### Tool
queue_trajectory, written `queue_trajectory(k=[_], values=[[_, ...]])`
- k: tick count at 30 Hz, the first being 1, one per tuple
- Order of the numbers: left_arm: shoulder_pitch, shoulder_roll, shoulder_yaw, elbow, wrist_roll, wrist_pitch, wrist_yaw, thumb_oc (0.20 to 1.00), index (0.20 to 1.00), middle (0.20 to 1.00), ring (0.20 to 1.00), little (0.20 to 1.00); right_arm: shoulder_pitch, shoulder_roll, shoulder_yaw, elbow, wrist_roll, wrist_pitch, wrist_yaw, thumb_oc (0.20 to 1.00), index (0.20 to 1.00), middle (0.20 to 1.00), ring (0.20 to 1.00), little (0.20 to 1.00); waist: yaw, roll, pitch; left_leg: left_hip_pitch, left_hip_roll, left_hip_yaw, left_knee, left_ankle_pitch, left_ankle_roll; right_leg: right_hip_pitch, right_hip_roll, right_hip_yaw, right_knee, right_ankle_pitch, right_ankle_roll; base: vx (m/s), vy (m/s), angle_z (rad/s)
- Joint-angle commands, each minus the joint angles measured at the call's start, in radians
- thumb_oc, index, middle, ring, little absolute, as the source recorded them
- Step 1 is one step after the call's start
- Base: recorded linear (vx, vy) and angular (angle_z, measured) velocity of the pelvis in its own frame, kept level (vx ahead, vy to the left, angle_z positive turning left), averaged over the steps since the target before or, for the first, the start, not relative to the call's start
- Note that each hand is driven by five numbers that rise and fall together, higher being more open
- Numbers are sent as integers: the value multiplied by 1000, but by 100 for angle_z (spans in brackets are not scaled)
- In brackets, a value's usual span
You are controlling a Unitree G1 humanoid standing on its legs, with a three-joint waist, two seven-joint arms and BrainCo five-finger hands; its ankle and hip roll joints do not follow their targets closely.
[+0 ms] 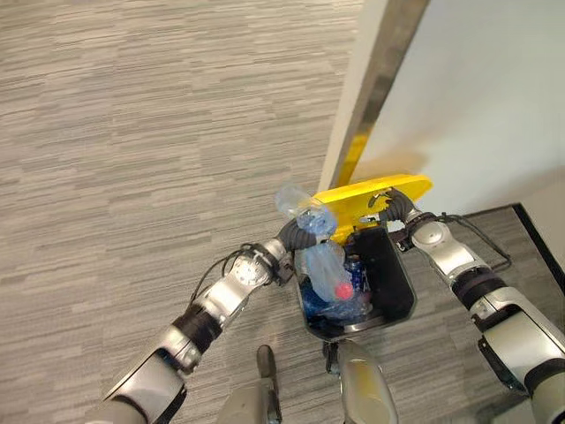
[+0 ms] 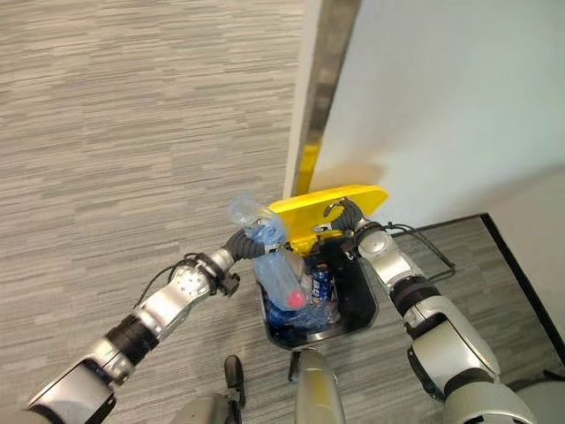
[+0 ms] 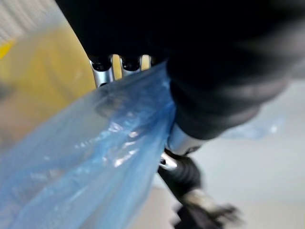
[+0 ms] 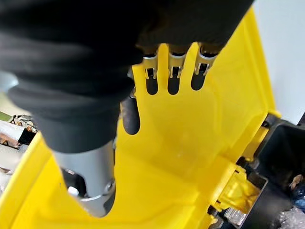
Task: Gather garbage on tea table into small bin, then transfer packed bag to large trash can.
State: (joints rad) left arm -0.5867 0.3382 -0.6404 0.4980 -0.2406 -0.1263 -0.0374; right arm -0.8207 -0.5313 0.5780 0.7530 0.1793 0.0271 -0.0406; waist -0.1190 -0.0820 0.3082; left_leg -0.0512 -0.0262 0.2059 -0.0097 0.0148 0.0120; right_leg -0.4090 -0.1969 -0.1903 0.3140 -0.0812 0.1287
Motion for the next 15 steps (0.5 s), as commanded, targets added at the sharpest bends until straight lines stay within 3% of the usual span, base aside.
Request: queue_trajectory(k=[1, 7, 10, 11, 12, 15], values=[[-15, -19, -75, 26, 96, -27, 24, 200, 200, 200, 200, 200, -232, -25, 25, -3, 38, -67, -45, 1000, 1000, 1000, 1000, 1000, 16, -19, -20, 145, 25, -17, 117, -313, -53, -77, -62, -15, -242, 297, 72, -29, -13, -11], [-126, -127, -171, 324, 257, 6, 30, 200, 200, 200, 200, 200, -374, -41, 110, -25, 74, -86, -77, 1000, 1000, 1000, 1000, 1000, -49, 7, 41, 74, 32, -3, 157, -314, -63, -150, -54, 16, -201, 290, 65, -10, -15, -10], [-135, -146, -168, 386, 301, 19, 47, 200, 200, 200, 200, 200, -386, -47, 124, -49, 80, -90, -83, 1000, 1000, 1000, 1000, 1000, -64, 15, 46, 67, 34, 1, 151, -310, -66, -166, -50, 22, -193, 288, 64, 21, -12, -8], [-135, -154, -157, 412, 315, 24, 59, 322, 322, 322, 322, 322, -387, -47, 131, -66, 81, -95, -84, 1000, 1000, 1000, 1000, 1000, -70, 16, 44, 65, 30, -1, 144, -305, -67, -175, -51, 25, -193, 291, 62, 56, -19, -9], [-130, -162, -145, 435, 334, 34, 75, 1000, 1000, 1000, 1000, 1000, -380, -49, 134, -81, 79, -99, -89, 1000, 1000, 1000, 1000, 1000, -72, 24, 46, 68, 35, 0, 139, -308, -69, -178, -45, 24, -189, 288, 61, 44, -20, -7], [-122, -174, -123, 465, 383, 50, 105, 1000, 1000, 1000, 1000, 1000, -357, -53, 139, -126, 62, -103, -90, 1000, 1000, 1000, 1000, 1000, -83, 29, 36, 67, 32, -6, 120, -297, -70, -188, -45, 26, -190, 290, 59, 35, -21, -7]])
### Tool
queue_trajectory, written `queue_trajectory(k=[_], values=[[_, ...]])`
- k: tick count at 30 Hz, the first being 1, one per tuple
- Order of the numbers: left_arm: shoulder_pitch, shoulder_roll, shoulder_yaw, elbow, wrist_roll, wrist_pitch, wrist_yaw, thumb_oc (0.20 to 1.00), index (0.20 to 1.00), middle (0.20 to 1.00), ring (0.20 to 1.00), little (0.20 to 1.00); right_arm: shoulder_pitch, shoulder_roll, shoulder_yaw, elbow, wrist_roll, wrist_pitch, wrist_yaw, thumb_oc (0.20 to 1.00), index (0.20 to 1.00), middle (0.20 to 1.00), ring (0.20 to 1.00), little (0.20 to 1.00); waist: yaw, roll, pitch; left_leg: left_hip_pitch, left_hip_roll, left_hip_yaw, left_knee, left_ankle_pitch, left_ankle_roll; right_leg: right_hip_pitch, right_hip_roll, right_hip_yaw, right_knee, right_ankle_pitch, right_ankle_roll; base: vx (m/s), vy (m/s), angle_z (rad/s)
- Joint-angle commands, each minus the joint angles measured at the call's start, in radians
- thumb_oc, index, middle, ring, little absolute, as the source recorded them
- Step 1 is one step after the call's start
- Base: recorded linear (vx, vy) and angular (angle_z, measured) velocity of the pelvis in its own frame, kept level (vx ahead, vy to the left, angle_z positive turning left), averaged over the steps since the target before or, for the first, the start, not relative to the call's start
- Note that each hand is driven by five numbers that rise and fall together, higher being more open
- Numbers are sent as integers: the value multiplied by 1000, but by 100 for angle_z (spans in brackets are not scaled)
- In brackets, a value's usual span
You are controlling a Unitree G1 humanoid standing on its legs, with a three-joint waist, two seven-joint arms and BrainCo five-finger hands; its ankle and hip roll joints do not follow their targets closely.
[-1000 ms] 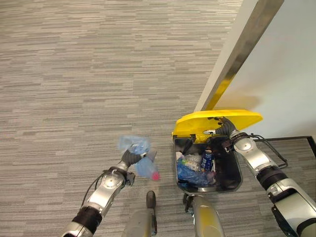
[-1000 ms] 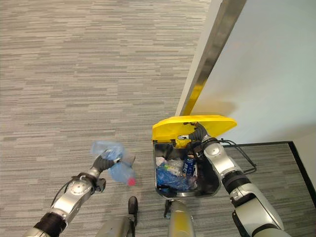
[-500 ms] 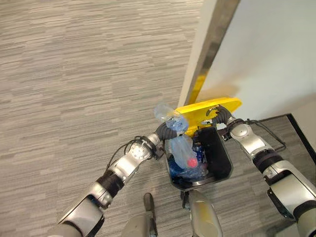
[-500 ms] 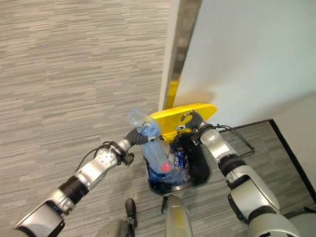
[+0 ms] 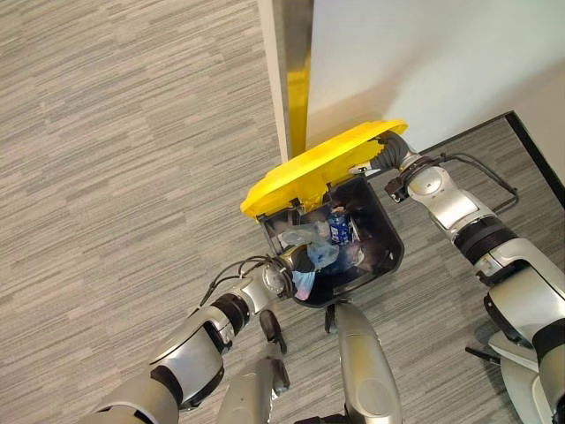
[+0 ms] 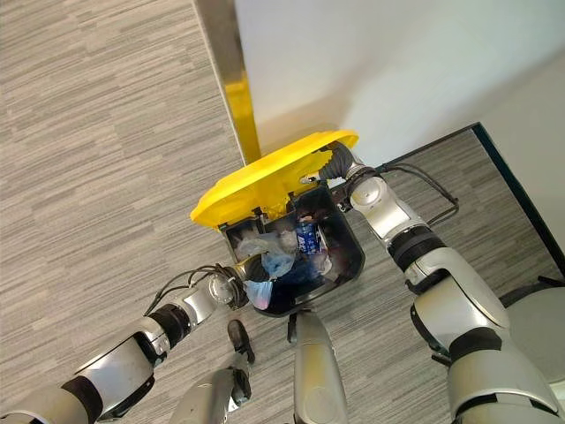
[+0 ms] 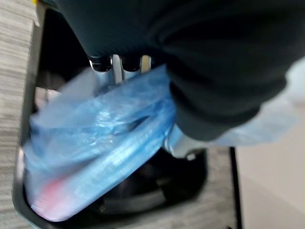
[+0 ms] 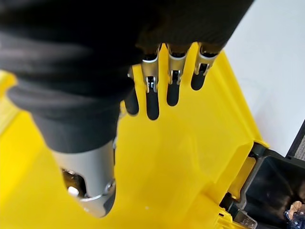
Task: Gather garbage on tea table into small bin, then transfer packed bag to large trash can.
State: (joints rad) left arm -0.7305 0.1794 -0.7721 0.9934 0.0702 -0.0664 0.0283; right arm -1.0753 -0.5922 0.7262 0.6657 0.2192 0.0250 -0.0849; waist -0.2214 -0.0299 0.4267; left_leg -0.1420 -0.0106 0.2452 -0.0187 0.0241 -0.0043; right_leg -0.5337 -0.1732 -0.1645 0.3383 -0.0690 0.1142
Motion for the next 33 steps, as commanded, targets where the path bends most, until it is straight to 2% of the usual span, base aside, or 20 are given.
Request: queue_trajectory(k=[1, 6, 8, 13, 18, 21, 22, 24, 25, 27, 29, 30, 31, 33], values=[[32, -14, 21, -37, 90, -6, 51, 1000, 1000, 1000, 1000, 1000, -85, 1, -11, -59, 14, -104, -47, 1000, 1000, 1000, 1000, 1000, 23, -15, -85, 161, 23, -45, 125, -307, -56, -62, -64, -5, -211, 274, 74, 51, -30, -2], [61, 10, 66, -53, 126, 1, 78, 1000, 1000, 1000, 1000, 1000, 17, -17, -54, -114, -1, -117, -36, 1000, 1000, 1000, 1000, 1000, 26, -10, -109, 172, 23, -60, 101, -295, -57, -54, -67, -8, -218, 278, 75, 11, -5, 1], [81, 46, 89, -97, 125, -7, 74, 1000, 1000, 1000, 1000, 1000, 88, -31, -84, -146, -6, -118, -25, 1000, 1000, 1000, 1000, 1000, 31, -8, -120, 186, 29, -65, 101, -299, -58, -37, -63, -8, -216, 273, 78, -2, -7, 10], [190, 146, 173, -236, 66, -17, 57, 1000, 1000, 1000, 1000, 1000, 271, -58, -170, -218, -50, -101, 11, 1000, 1000, 1000, 1000, 1000, 50, -32, -147, 221, 30, -74, 124, -319, -54, 20, -80, -12, -213, 271, 80, -34, 24, 13], [417, 233, 340, -336, -10, -24, 35, 1000, 1000, 1000, 1000, 1000, 561, -9, -308, -296, -97, -89, 62, 1000, 1000, 1000, 1000, 1000, 78, -84, -173, 268, 21, -62, 192, -372, -29, 110, -92, -12, -242, 291, 93, -55, 65, 8], [551, 277, 459, -355, -34, -15, 29, 1000, 1000, 1000, 1000, 1000, 735, 42, -391, -318, -118, -85, 83, 1000, 1000, 1000, 1000, 1000, 96, -111, -161, 257, -11, -62, 264, -389, 0, 136, -106, -6, -282, 343, 119, -161, 121, -11], [583, 287, 507, -344, -40, -10, 29, 1000, 1000, 1000, 1000, 1000, 779, 63, -415, -309, -133, -81, 88, 1000, 1000, 1000, 1000, 1000, 99, -117, -152, 249, -23, -58, 278, -384, 5, 140, -116, -9, -291, 376, 134, -207, 116, -21], [642, 296, 572, -331, -56, -8, 34, 1000, 1000, 1000, 1000, 1000, 844, 87, -457, -278, -155, -81, 87, 1000, 1000, 1000, 1000, 1000, 101, -111, -143, 232, -25, -54, 278, -359, 14, 139, -128, -26, -289, 383, 145, -256, 122, -12], [658, 302, 596, -331, -65, -7, 30, 1000, 1000, 1000, 1000, 1000, 882, 96, -476, -256, -169, -80, 85, 1000, 1000, 1000, 1000, 1000, 105, -101, -138, 210, -24, -61, 277, -336, 16, 145, -119, -10, -251, 346, 140, -293, 122, 7], [701, 317, 632, -331, -71, -3, 23, 1000, 1000, 1000, 1000, 1000, 946, 109, -505, -233, -178, -76, 92, 1000, 1000, 1000, 1000, 1000, 122, -94, -149, 180, -34, -67, 255, -301, 30, 170, -109, 19, -180, 272, 105, -278, 128, 15], [752, 316, 676, -339, -89, 3, 17, 1000, 1000, 1000, 1000, 1000, 987, 114, -527, -201, -186, -81, 89, 1000, 1000, 1000, 1000, 1000, 140, -66, -163, 166, -24, -60, 203, -256, 47, 184, -75, 37, -20, 197, 70, -184, 112, -7], [768, 314, 695, -343, -100, 4, 15, 1000, 1000, 1000, 1000, 1000, 1008, 122, -540, -195, -190, -80, 89, 1000, 1000, 1000, 1000, 1000, 146, -57, -171, 164, -21, -62, 177, -240, 48, 195, -61, 46, 21, 166, 61, -84, 41, -34], [786, 312, 719, -341, -113, 4, 16, 1000, 1000, 1000, 1000, 1000, 1036, 131, -556, -181, -185, -77, 88, 1000, 1000, 1000, 1000, 1000, 156, -51, -185, 161, -18, -62, 156, -226, 45, 228, -48, 38, 30, 126, 58, -16, -22, -37], [838, 296, 754, -369, -154, -3, 7, 1000, 1000, 1000, 1000, 1000, 1071, 140, -583, -164, -188, -77, 84, 1000, 1000, 1000, 1000, 1000, 173, -57, -217, 160, -23, -62, 118, -204, 28, 324, -21, 23, -71, 92, 45, 44, -98, -13]])
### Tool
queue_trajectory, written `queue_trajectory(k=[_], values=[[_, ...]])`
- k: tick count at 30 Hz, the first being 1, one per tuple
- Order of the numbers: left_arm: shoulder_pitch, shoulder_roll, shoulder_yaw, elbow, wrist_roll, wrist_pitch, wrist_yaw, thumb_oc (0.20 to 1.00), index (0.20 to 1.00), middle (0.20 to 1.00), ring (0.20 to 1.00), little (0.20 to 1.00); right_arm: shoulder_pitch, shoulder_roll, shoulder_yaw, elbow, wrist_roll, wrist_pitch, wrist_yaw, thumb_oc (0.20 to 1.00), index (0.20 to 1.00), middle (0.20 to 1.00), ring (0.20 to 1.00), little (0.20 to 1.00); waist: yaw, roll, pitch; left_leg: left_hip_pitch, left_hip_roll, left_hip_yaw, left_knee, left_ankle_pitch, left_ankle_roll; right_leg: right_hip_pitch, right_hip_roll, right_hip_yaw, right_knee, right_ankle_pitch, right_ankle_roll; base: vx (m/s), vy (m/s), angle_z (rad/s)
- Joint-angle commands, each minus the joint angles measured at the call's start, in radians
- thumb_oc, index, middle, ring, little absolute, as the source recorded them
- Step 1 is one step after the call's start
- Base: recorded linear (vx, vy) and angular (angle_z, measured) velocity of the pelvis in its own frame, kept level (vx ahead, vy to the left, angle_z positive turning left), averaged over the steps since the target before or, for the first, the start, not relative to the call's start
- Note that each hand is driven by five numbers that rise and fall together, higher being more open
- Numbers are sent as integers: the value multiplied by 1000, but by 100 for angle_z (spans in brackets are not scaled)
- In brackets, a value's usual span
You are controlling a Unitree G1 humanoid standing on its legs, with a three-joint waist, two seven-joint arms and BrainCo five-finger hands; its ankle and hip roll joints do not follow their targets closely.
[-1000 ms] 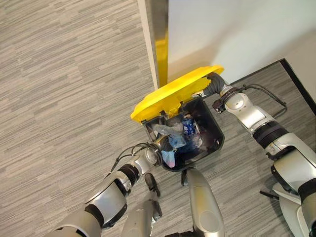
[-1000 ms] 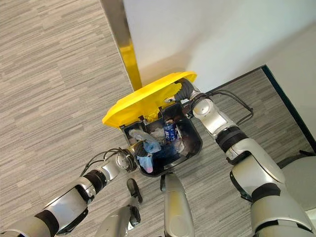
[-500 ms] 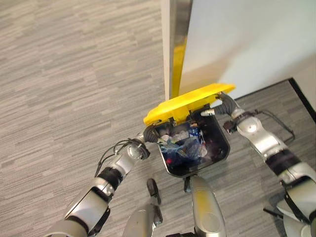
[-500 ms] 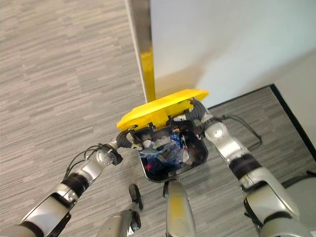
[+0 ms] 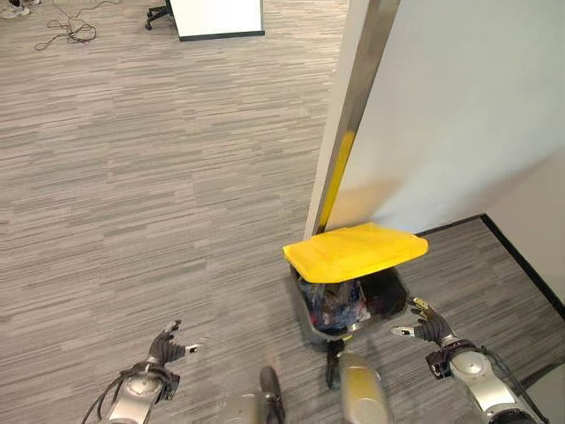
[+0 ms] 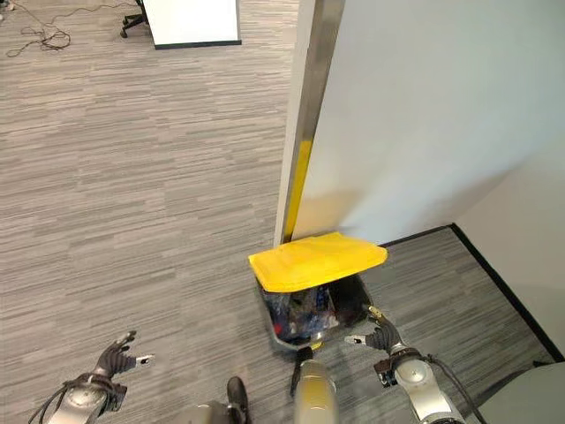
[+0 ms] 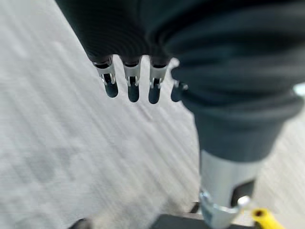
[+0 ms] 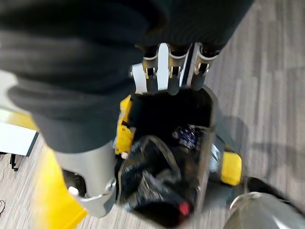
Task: Gather garbage on tea table into small bin, then transfer packed bag to large trash can.
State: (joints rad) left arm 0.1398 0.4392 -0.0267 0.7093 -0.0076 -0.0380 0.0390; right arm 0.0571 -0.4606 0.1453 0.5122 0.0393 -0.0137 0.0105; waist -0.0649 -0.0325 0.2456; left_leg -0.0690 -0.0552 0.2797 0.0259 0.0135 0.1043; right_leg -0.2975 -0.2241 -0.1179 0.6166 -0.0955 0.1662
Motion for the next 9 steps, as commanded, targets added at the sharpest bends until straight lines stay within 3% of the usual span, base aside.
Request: queue_trajectory(k=[1, 6, 9], values=[[-26, 28, 22, -81, -93, -33, -7, 1000, 1000, 1000, 1000, 1000, -58, 4, -5, 2, -21, -33, -10, 1000, 1000, 1000, 1000, 1000, 18, -51, -47, 84, 25, -94, 59, -185, -84, 81, 45, -8, -369, 115, -3, 59, -113, -1], [24, -7, 70, -67, -162, -33, -19, 1000, 1000, 1000, 1000, 1000, -16, -8, -33, 35, -28, -23, -8, 1000, 1000, 1000, 1000, 1000, 19, -46, -89, 90, 36, -87, 28, -167, -102, 136, 85, 18, -522, 139, -8, 80, -97, -36], [38, -17, 84, -59, -172, -33, -20, 1000, 1000, 1000, 1000, 1000, -5, -16, -49, 57, -23, -24, -14, 1000, 1000, 1000, 1000, 1000, 20, -47, -107, 94, 48, -89, 8, -149, -116, 172, 96, 18, -603, 158, -13, 55, -78, 17]])
